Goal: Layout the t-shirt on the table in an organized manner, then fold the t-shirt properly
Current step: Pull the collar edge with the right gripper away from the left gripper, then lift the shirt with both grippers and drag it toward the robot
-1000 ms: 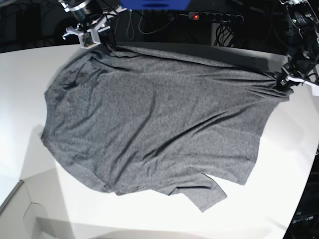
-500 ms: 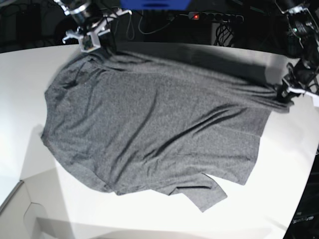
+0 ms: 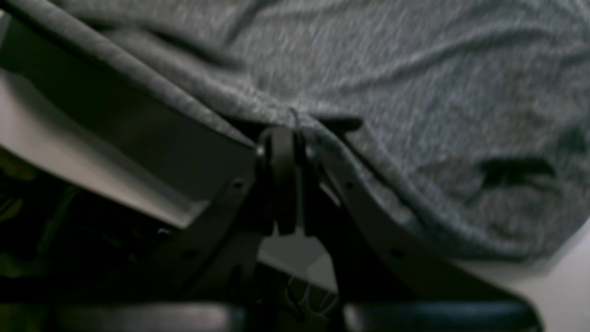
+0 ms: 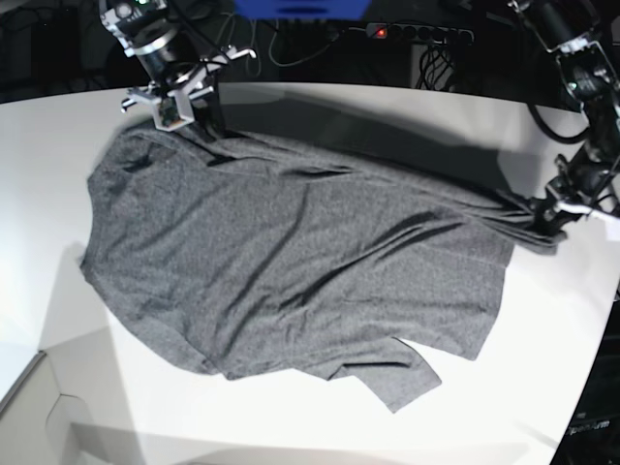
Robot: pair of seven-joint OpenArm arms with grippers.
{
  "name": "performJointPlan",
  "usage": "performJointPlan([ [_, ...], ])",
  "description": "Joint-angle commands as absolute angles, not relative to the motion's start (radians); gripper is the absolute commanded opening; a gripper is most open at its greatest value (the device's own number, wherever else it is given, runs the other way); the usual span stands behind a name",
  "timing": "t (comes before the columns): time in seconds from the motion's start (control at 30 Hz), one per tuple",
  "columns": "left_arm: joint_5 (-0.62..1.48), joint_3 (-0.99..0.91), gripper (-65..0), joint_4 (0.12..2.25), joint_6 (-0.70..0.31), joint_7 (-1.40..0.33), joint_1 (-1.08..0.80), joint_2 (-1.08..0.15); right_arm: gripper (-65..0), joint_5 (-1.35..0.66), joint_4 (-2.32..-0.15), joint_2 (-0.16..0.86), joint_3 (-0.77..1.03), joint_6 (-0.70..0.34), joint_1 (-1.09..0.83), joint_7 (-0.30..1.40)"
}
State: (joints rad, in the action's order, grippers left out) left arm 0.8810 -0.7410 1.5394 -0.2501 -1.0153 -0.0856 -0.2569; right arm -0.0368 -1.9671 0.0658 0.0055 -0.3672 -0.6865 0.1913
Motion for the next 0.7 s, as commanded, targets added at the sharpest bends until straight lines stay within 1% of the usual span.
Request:
performJointPlan([
  [0.0,0.892,-0.733,-64.8,1.55,-0.248,-0.995,-0.064,-0.275,-65.0,-0.047,-1.982,0.087,0.004,-0.369,-0.684,0.191],
  [0.13,0.832,-0.7,-64.8,1.492,-0.249,-0.995,-0.016,-0.271,-65.0,-0.05,-1.982,0.093,0.001,-0.369,-0.619,0.291],
  [0.3,0.82,-0.702,-64.8,1.405,-0.251,-0.995,0.027,-0.265,-65.0,-0.045,-1.982,0.096,0.005,-0.371,-0.572,0.344],
  [0.4,0.82,-0.702,-64.8,1.391,-0.248,-0.995,0.048,-0.266,-65.0,-0.05,-1.982,0.117,0.002,-0.371,-0.541,0.375],
  [0.67,0.817,-0.7,-64.8,1.386,-0.245,-0.995,0.117,-0.263,-65.0,-0.045,-1.948,0.119,0.001,-0.371,-0.446,0.446],
])
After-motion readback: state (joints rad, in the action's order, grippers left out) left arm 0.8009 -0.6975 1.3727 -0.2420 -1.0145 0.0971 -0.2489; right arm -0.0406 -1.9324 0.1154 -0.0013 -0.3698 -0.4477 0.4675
